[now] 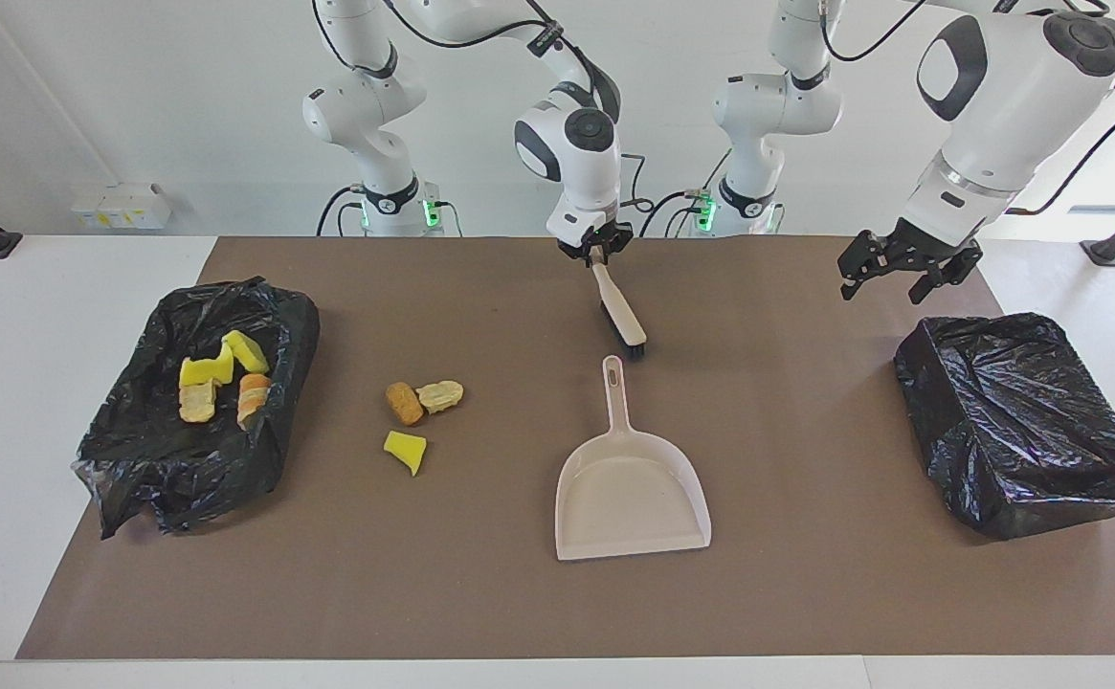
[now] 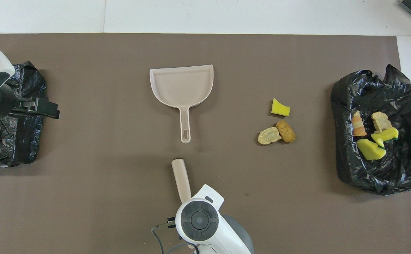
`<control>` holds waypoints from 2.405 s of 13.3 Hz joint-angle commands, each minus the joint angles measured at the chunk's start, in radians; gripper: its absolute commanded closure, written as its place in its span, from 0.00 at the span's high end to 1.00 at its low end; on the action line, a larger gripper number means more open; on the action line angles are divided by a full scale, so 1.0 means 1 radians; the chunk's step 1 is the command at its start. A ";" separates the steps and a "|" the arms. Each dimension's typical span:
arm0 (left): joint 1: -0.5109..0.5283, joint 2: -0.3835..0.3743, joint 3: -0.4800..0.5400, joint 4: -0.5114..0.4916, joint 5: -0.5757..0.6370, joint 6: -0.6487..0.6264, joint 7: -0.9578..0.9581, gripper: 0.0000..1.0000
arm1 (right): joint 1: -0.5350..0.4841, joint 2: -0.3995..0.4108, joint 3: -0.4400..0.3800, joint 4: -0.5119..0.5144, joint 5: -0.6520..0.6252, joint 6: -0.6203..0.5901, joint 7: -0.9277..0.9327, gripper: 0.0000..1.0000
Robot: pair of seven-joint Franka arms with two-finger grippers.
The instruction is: Sweep and dump trash in bin
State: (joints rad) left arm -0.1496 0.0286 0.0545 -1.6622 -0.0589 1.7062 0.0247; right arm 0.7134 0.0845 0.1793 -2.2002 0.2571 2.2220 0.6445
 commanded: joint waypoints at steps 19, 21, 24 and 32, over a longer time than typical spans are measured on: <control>-0.464 0.329 -0.010 -0.106 0.007 0.613 -0.506 1.00 | -0.678 -0.129 -0.009 0.071 -0.467 -0.325 -0.498 0.00; -0.516 0.375 -0.009 -0.097 0.016 0.628 -0.572 1.00 | -0.739 -0.089 -0.007 0.053 -0.501 -0.270 -0.549 0.00; -0.515 0.372 -0.007 -0.096 0.016 0.613 -0.585 0.34 | -0.738 -0.077 -0.003 0.024 -0.509 -0.236 -0.557 0.00; -0.403 0.292 0.008 -0.071 0.017 0.491 -0.494 0.00 | -0.645 -0.039 -0.001 -0.018 -0.156 -0.191 -0.528 0.00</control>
State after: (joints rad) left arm -0.5922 0.3725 0.0641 -1.7440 -0.0580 2.2760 -0.5130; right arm 0.0437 0.0377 0.1759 -2.2101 0.0187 2.0085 0.1062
